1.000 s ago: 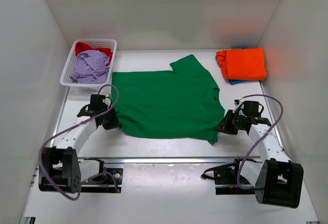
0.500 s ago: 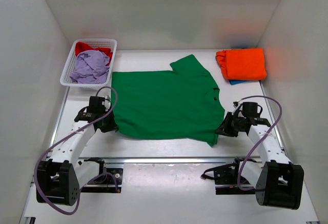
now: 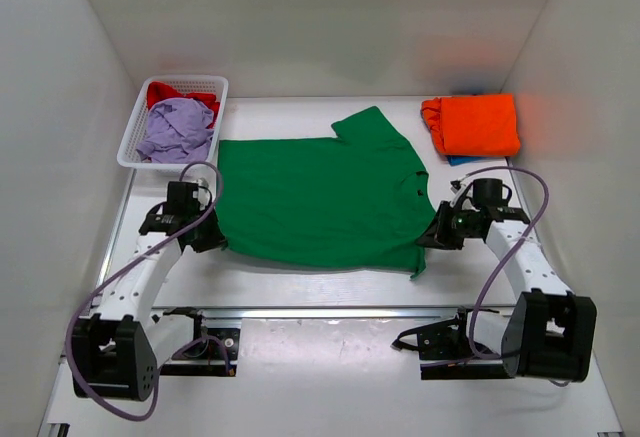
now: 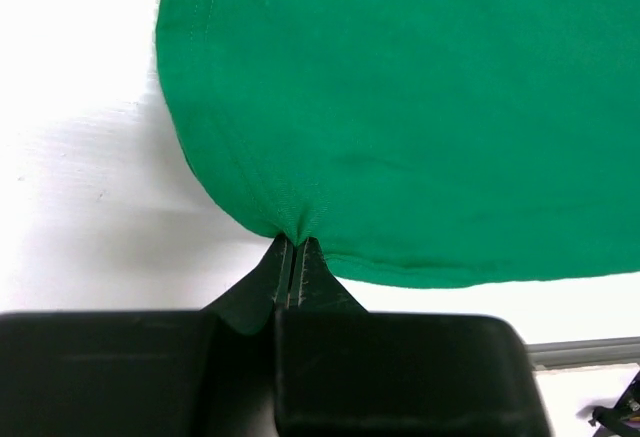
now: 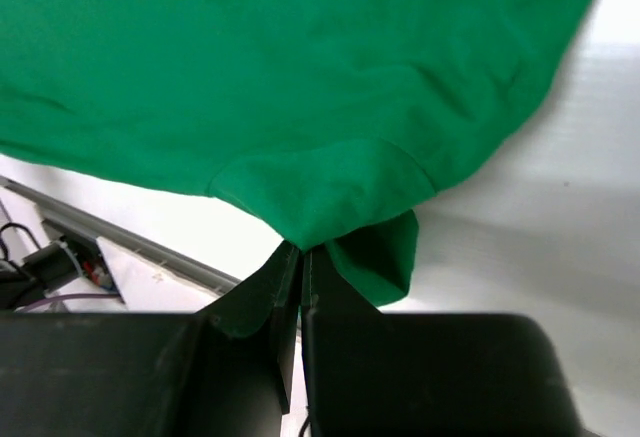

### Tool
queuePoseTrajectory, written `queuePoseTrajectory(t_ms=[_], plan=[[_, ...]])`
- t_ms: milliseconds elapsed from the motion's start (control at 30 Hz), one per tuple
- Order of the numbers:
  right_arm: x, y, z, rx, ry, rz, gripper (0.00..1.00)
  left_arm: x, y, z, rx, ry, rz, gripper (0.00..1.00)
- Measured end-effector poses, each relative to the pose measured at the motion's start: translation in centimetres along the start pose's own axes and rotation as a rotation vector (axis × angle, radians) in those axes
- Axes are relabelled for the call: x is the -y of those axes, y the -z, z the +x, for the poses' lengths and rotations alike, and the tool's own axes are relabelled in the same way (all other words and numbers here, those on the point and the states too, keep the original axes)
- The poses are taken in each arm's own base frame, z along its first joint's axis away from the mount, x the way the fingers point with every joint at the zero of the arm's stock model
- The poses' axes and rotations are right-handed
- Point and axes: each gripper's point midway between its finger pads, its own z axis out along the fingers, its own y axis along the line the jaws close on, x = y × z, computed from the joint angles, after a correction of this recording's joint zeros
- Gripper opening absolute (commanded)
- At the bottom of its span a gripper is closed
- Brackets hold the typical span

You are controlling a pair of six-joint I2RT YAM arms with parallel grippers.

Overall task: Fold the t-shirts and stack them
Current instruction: Grap the side of the flattened tshirt closest away from the robot with both arms, then fold the flattened tshirt in 1/3 of the way

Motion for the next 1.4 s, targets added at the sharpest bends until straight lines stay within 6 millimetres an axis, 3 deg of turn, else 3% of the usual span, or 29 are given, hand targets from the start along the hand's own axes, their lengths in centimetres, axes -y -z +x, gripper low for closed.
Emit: queuePoseTrajectory(t_ms=[233, 667, 833, 1033, 1200, 1400], plan=[[-0.4, -0.6, -2.5, -0.035, -0.038, -0.026, 0.0, -0.6, -2.3, 0.1, -0.082, 0.03, -0.029, 0.0], [-1.6, -1.5, -9.6, -0.027, -0.022, -0.064, 0.0, 0.3, -5.0, -4.5, -0.083, 0.054, -0.016, 0.0], [-1.8, -2.3, -12.0, -0.031, -0.018, -0.069, 0.0, 0.7, -6.2, -5.8, -0.087, 0.067, -0.007, 0.07], [-1.7, -3.9, -13.6, -0.055, -0.019, -0.073, 0.0, 0.9, -7.5, -6.2, -0.107, 0.087, 0.001, 0.11], [-1.5, -5.3, -14.7, -0.079, -0.025, -0.074, 0.0, 0.5, -8.6, -7.2, -0.115, 0.126, 0.005, 0.0], [-1.8, -6.2, -16.1, -0.08, -0.009, -0.082, 0.0, 0.2, -8.7, -8.6, -0.089, 0.153, 0.011, 0.02]])
